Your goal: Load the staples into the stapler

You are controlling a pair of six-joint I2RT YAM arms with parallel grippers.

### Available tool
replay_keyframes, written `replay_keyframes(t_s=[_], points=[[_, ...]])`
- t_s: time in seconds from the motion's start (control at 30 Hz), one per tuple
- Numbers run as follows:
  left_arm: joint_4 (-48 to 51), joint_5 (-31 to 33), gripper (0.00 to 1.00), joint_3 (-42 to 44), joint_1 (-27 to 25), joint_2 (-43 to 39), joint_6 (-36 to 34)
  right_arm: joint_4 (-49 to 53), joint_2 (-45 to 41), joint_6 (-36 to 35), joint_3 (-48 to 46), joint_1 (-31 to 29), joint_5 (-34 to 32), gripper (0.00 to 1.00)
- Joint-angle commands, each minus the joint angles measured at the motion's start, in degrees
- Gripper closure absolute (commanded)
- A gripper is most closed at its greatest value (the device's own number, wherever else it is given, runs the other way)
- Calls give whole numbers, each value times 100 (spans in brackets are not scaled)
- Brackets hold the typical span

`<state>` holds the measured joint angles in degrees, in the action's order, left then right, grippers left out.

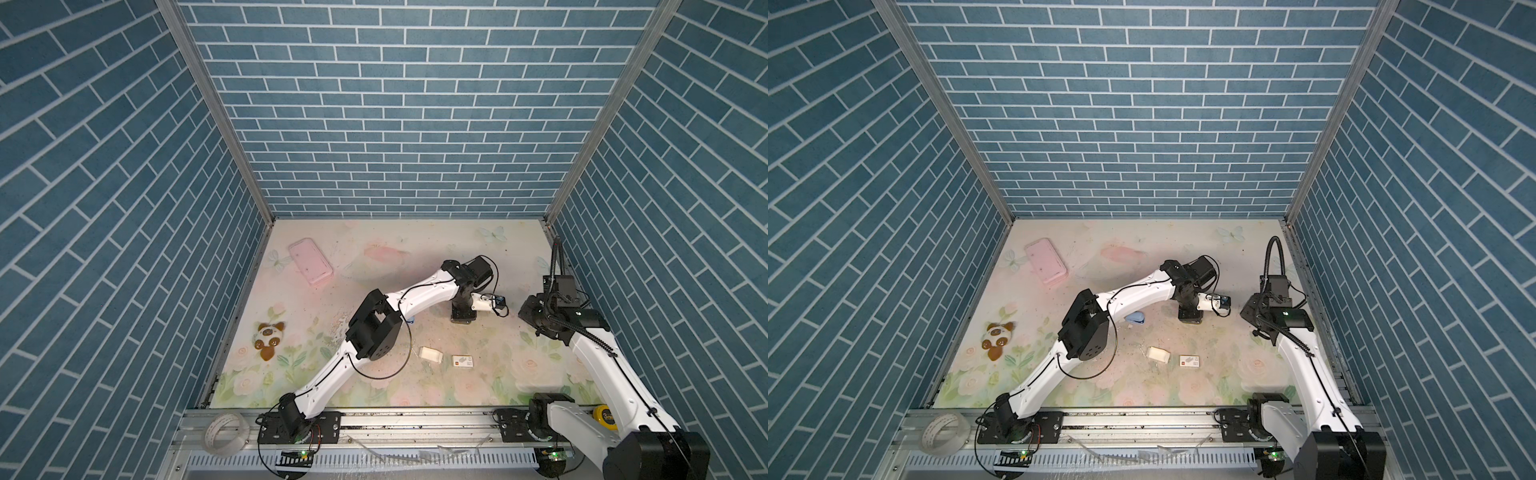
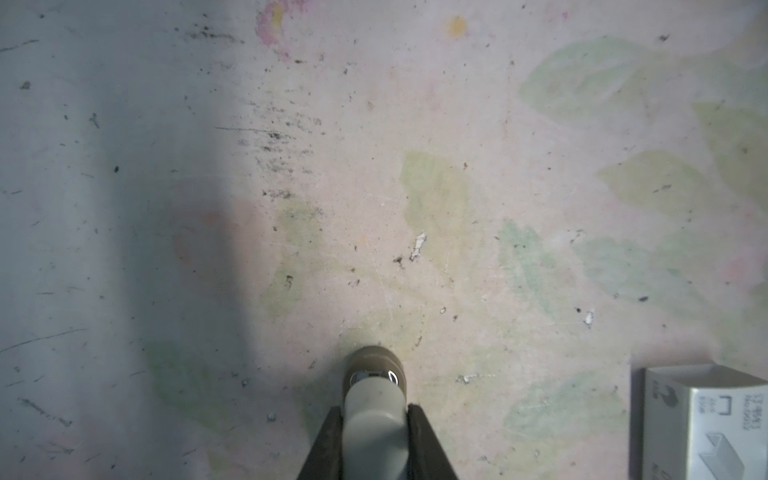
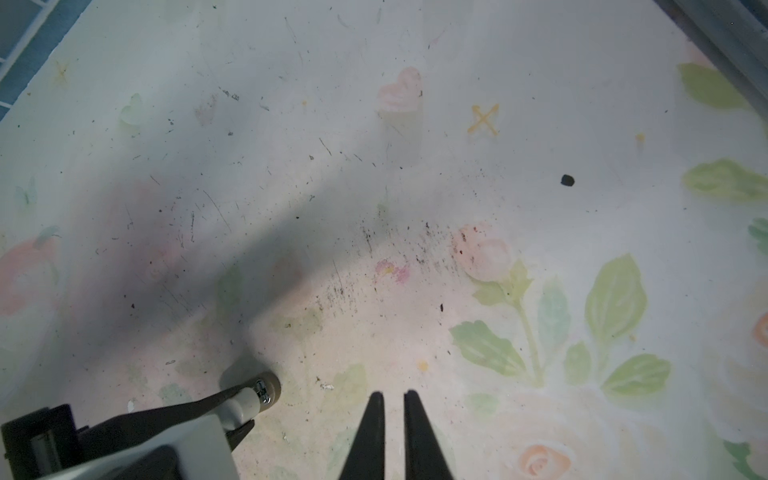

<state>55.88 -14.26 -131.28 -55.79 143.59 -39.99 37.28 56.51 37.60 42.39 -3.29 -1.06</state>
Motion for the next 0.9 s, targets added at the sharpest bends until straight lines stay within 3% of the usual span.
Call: replay_keyframes(t_s=[0.0,0.23,0.6,0.87], points=[[474,125,90,4,-103,471,-134,210,-162,-33,86,21,131,87],[823,404,91,-194,-212,759,-337,212,-176,-95,64,15,221,88],[1867,182,94,-934,-301,1351,-604,170,-202,-122,24,19,311,88],[1711,424,91,-817,-336,1252,-508,123,-246,-130,-82,21,318,88]])
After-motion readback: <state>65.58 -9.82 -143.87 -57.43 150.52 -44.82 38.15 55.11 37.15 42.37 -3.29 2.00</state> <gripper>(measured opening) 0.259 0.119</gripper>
